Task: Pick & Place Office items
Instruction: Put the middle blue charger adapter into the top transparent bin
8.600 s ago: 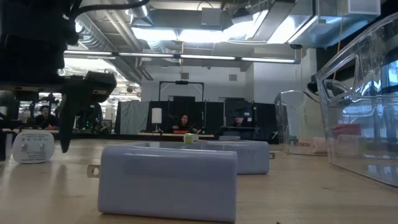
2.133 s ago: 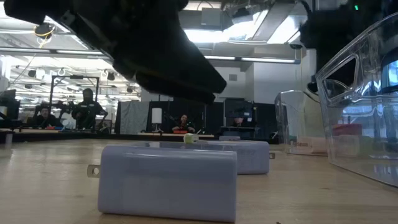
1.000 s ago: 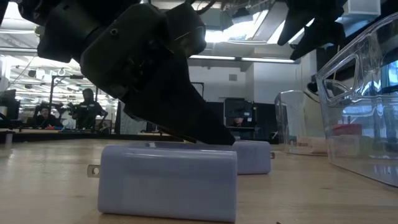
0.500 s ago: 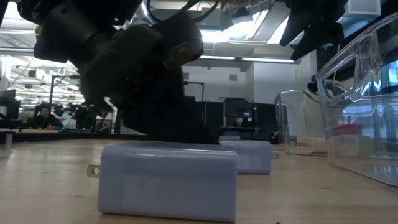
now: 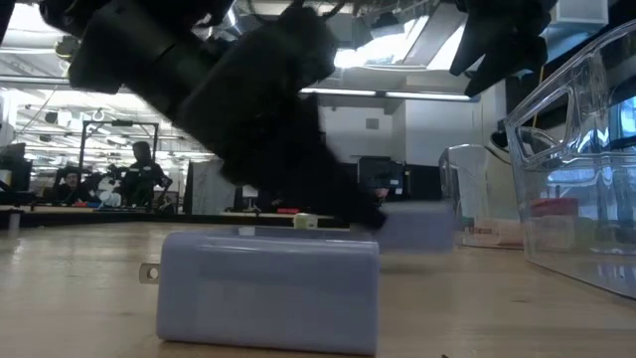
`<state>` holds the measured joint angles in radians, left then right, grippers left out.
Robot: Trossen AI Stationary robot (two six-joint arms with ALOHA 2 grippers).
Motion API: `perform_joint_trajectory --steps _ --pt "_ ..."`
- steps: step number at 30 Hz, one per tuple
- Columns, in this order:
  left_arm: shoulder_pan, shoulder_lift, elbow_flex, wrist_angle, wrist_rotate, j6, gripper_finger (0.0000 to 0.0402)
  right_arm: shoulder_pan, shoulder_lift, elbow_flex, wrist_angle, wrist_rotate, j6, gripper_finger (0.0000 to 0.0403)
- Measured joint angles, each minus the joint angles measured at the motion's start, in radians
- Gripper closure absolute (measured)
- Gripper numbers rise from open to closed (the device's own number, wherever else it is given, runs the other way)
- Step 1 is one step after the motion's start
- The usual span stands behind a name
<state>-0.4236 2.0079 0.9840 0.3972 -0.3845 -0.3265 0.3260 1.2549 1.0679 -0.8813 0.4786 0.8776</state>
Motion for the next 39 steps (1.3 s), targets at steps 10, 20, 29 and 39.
perform_joint_trajectory --steps 10,20,29,39 --pt "0.0 -0.002 0.15 0.003 -0.205 0.111 0.0199 0.0 0.0 0.0 -0.009 0.0 0.013 0.0105" --pt "-0.007 -0.003 0.25 -0.037 -0.424 0.297 0.0196 0.0 -0.076 0.0 -0.005 0.0 0.055 0.0129" --pt "-0.004 -0.087 0.263 -0.003 -0.84 0.401 0.0196 0.004 -0.234 0.0 0.083 0.008 0.07 0.0147" --pt "0.007 -0.227 0.263 0.234 -0.885 0.649 0.0194 0.005 -0.285 0.0 0.398 0.009 -0.105 0.0151"
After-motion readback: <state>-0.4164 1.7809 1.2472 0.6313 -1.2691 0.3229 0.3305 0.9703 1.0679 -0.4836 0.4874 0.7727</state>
